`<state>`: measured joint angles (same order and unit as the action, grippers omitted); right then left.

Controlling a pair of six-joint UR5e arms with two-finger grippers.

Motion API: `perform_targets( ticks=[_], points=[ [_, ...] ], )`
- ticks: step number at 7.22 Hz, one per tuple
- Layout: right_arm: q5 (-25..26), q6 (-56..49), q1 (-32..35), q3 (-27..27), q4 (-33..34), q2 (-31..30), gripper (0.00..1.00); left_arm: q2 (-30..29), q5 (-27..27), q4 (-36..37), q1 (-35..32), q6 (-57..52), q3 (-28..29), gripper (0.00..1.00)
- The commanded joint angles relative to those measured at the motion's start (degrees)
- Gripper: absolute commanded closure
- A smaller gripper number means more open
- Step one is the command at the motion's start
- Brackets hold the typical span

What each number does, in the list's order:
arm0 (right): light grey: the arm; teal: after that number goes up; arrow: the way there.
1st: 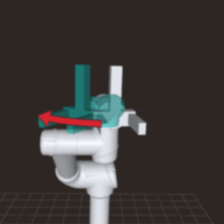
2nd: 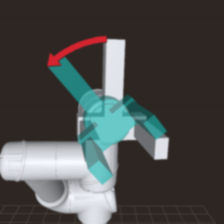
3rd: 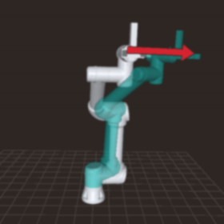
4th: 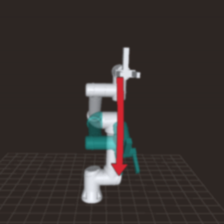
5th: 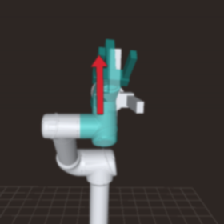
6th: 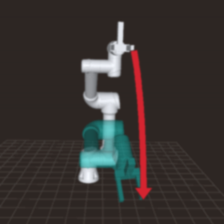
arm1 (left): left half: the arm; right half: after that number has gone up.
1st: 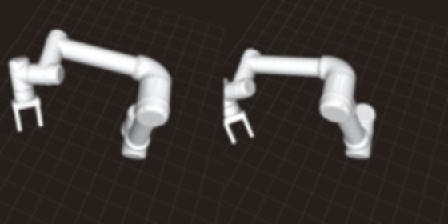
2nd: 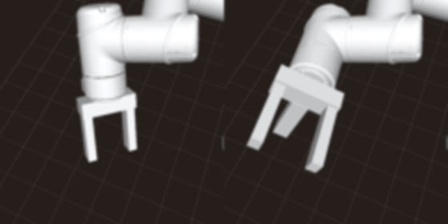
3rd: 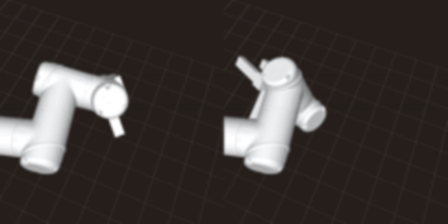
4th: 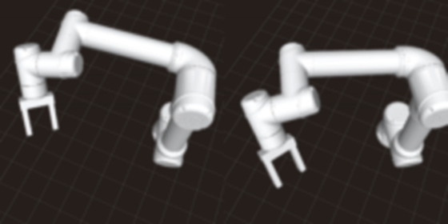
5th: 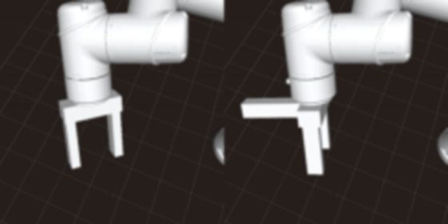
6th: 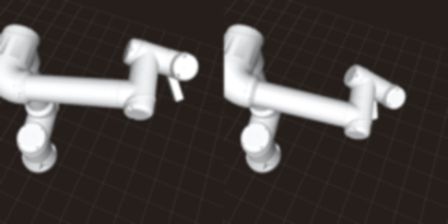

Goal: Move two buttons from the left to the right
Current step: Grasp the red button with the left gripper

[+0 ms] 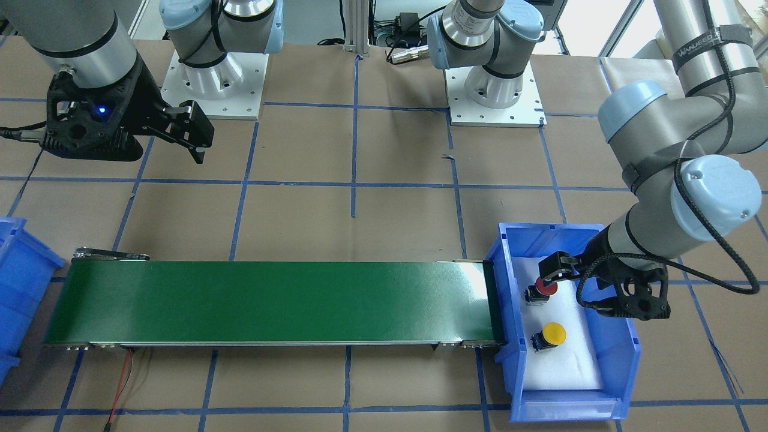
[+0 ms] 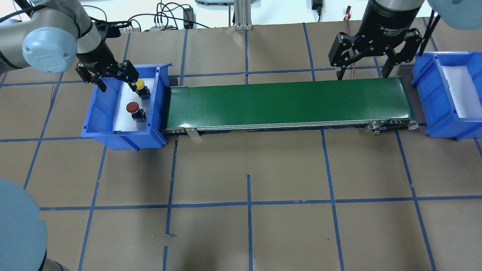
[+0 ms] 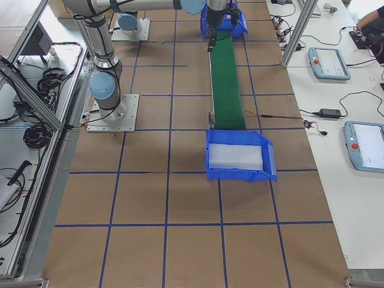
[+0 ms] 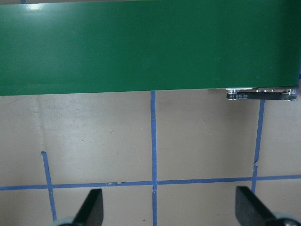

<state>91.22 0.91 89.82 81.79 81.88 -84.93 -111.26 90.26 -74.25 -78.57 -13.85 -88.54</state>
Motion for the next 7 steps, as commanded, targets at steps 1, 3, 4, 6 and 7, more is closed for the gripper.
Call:
perform_targets(
  ticks=[1,3,4,6,7],
  points=[
    [0.1,0.1,0.0,0.0,-0.1,0.0,0.00,-0.8,-0.8,8.0,0.6,-0.7,-4.3,0.00],
    [0.1,0.2,0.0,0.0,-0.1,0.0,0.00,-2.5,-0.7,8.8,-0.3,0.0,-6.4,0.00],
    [0.0,0.1,0.0,0.1,-0.1,0.1,0.00,-2.6,-0.7,8.9,-0.1,0.0,-6.7,0.02],
    [-0.2,0.1,0.1,-0.1,0.0,0.0,0.00,-2.6,-0.4,8.8,-0.1,-0.4,-7.1,0.17],
    [-0.2,0.1,0.1,0.0,-0.1,0.1,0.00,-2.6,-0.6,8.8,0.0,-0.5,-7.1,0.37]
  ],
)
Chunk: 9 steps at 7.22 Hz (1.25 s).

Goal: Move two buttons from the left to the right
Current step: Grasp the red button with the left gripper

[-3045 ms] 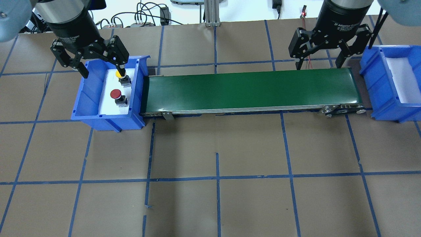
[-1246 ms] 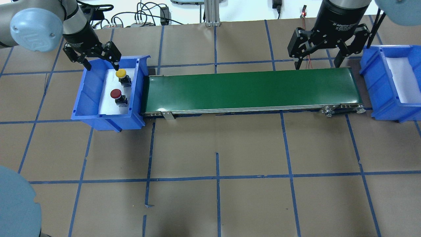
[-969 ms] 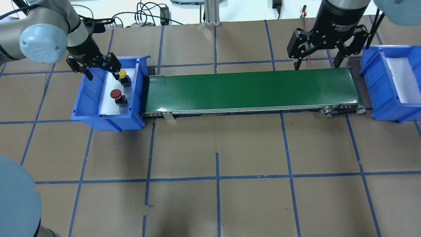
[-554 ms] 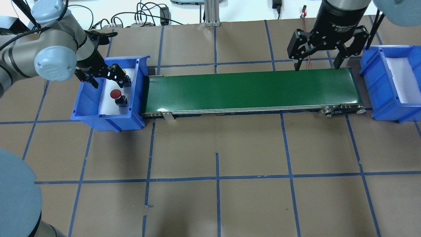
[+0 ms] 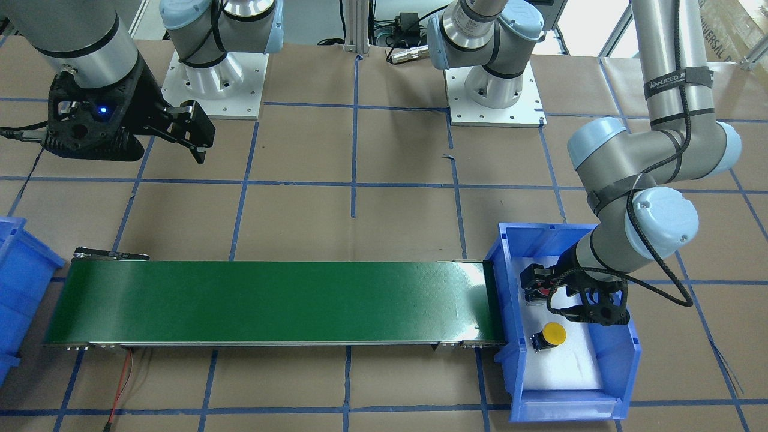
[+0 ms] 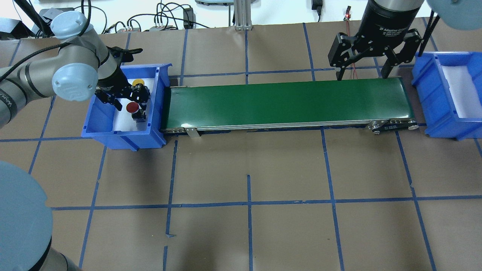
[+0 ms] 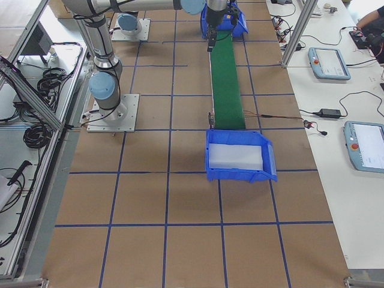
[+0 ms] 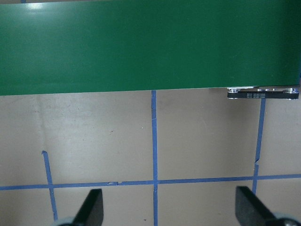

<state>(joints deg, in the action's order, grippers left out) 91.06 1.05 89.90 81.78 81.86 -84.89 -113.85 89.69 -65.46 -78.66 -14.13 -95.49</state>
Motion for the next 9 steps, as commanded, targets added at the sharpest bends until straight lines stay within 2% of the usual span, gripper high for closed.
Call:
perform_targets(
  ticks=[1,2,4,7,8,9],
  points=[
    [0.0,-0.1,0.0,0.0,0.1,0.0,0.00,0.0,0.1,-0.5,-0.3,-0.1,-0.2,0.41],
    [0.0,-0.1,0.0,-0.1,0.0,0.1,0.00,-0.1,0.0,-0.4,-0.4,0.0,0.0,0.46],
    [0.1,-0.3,0.0,0.0,0.0,0.1,0.00,0.0,0.5,-0.5,-0.4,0.0,0.9,0.62],
    [0.1,-0.2,0.0,0.0,0.1,0.3,0.00,3.9,0.4,-2.6,-0.9,0.0,1.8,0.66],
    [0.1,-0.2,0.0,0.0,0.1,0.1,0.00,5.7,0.6,-6.6,-0.8,0.0,4.2,0.66],
    [0.4,-0.3,-0.2,0.0,0.0,0.2,0.00,6.4,0.4,-13.2,-1.2,0.1,9.8,0.66]
  ],
)
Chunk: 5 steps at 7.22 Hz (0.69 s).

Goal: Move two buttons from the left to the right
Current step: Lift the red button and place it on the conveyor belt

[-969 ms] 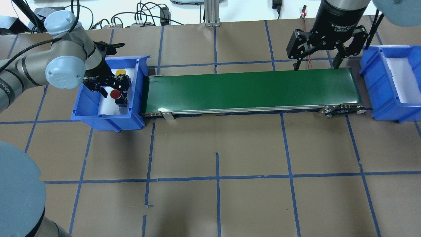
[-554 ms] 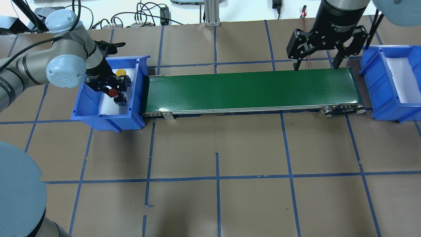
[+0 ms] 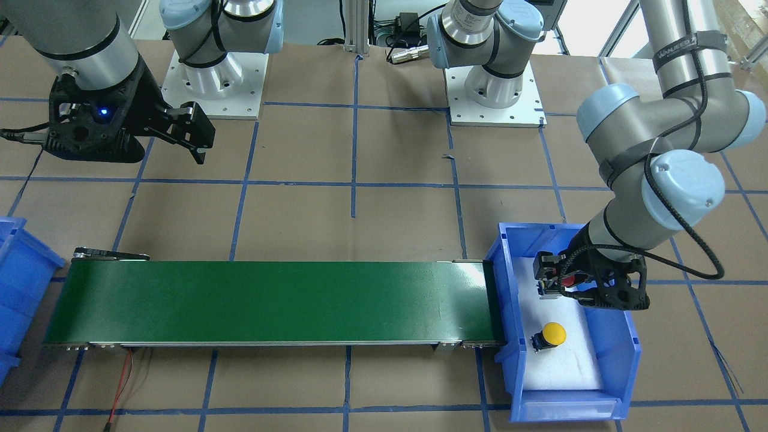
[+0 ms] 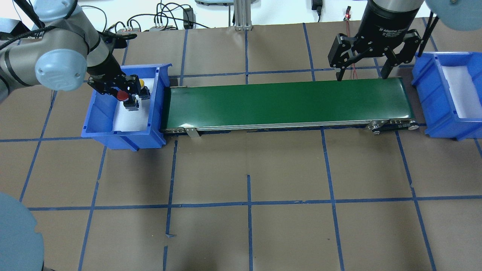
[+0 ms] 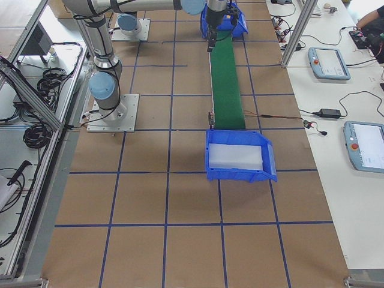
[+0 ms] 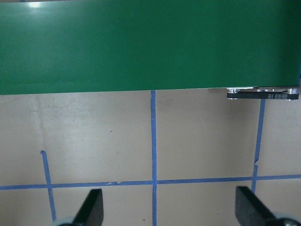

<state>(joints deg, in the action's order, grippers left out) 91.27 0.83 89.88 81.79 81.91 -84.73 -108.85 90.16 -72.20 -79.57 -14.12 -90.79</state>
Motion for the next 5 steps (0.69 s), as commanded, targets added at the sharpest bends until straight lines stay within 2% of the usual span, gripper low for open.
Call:
perform_targets(
  ticks=[1,3,5],
  points=[
    [0.3,0.0,-0.1,-0.1,-0.1,-0.1,0.00,1.2,-0.5,-11.2,-2.5,0.3,10.7,0.66],
    [0.3,0.0,-0.2,0.0,-0.2,0.0,0.00,-2.0,-0.8,-11.3,-9.8,10.2,13.0,0.66],
    [0.0,-0.1,-0.6,-0.1,-0.2,-0.3,0.00,-7.8,-0.6,-4.5,-15.2,16.1,12.8,0.66]
  ],
)
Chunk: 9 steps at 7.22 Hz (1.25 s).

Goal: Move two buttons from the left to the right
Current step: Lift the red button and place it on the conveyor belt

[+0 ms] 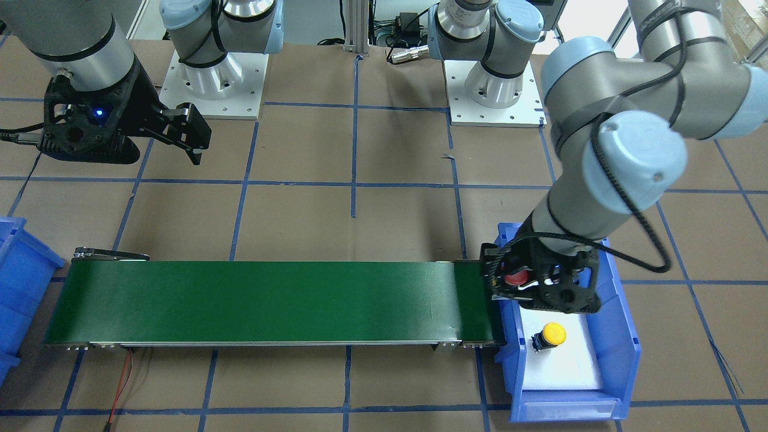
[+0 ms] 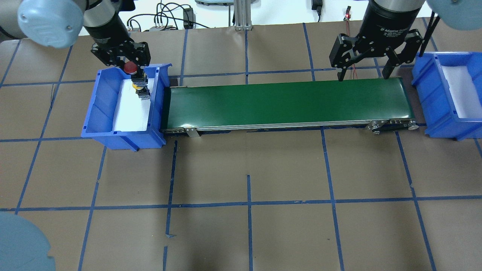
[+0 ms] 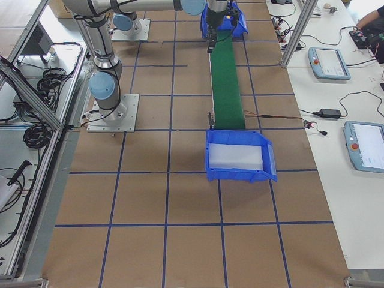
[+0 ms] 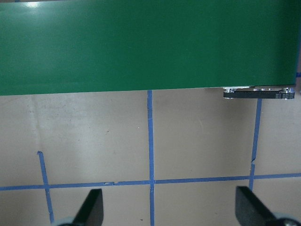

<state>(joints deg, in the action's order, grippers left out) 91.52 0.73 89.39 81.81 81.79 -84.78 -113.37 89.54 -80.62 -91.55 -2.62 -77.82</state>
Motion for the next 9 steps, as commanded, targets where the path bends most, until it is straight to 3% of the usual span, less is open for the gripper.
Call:
perform_targets(
  ticks=[1,8,9],
  points=[
    [-0.3,0.0,-0.1,-0.3,-0.1,-0.2,0.00,-6.0,-0.2,7.2,-4.1,6.4,-0.3,0.66],
    [-0.2,0.1,0.1,-0.2,-0.1,-0.4,0.00,-6.6,-0.6,7.4,-5.9,7.1,-2.8,0.61],
    [-0.2,0.0,0.1,-0.4,0.0,-0.3,0.00,-6.2,-0.6,7.3,-6.0,7.1,-3.0,0.50]
  ],
)
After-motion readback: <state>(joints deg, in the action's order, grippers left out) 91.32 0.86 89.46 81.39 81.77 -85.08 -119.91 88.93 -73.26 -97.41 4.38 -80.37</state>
